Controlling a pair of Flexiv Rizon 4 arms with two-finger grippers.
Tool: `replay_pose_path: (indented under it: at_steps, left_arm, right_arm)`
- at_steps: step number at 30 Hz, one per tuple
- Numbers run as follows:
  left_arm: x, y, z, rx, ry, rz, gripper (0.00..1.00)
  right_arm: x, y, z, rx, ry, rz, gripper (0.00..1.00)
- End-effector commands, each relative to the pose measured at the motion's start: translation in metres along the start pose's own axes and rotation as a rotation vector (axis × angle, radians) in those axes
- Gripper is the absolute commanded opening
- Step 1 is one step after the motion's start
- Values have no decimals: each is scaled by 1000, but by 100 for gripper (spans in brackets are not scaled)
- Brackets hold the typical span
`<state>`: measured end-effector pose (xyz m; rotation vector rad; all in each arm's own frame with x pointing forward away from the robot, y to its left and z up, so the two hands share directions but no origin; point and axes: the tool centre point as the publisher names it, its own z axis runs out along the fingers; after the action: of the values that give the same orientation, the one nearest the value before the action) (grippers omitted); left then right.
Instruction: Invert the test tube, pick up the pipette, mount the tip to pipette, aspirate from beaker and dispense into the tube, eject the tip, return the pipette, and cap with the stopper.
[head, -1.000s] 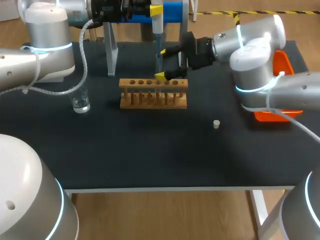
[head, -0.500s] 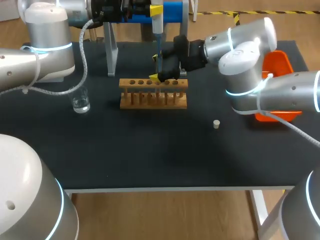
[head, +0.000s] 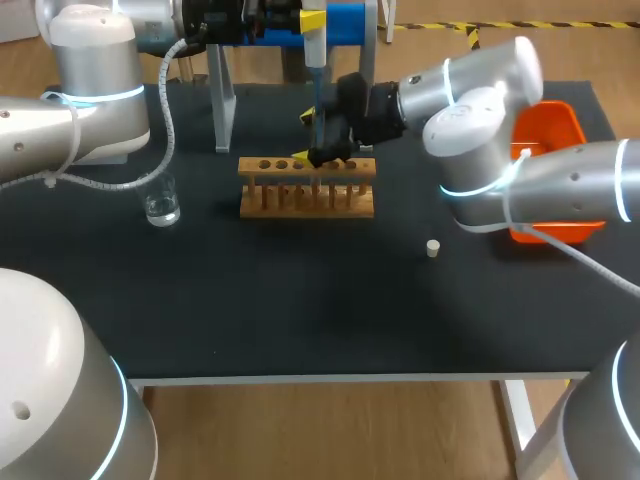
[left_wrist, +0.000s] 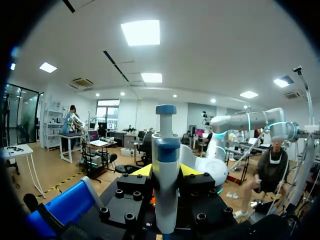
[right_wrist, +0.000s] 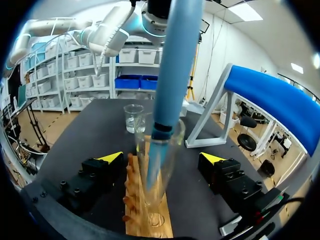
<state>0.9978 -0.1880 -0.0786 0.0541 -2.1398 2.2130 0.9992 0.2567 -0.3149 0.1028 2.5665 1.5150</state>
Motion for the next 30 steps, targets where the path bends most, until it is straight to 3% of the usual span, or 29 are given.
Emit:
replay_pose_path:
  at_steps: [1, 8, 30]
  left_arm:
    - [0, -1, 0, -2, -1, 0, 0]
    - [0, -1, 0, -2, -1, 0, 0]
    - [0, -1, 0, -2, -1, 0, 0]
  right_arm:
    - [-6, 4, 0, 9, 3, 0, 100]
    - [-12, 5, -5, 32, 1, 6, 100]
    - [-3, 2, -8, 56, 16, 9, 100]
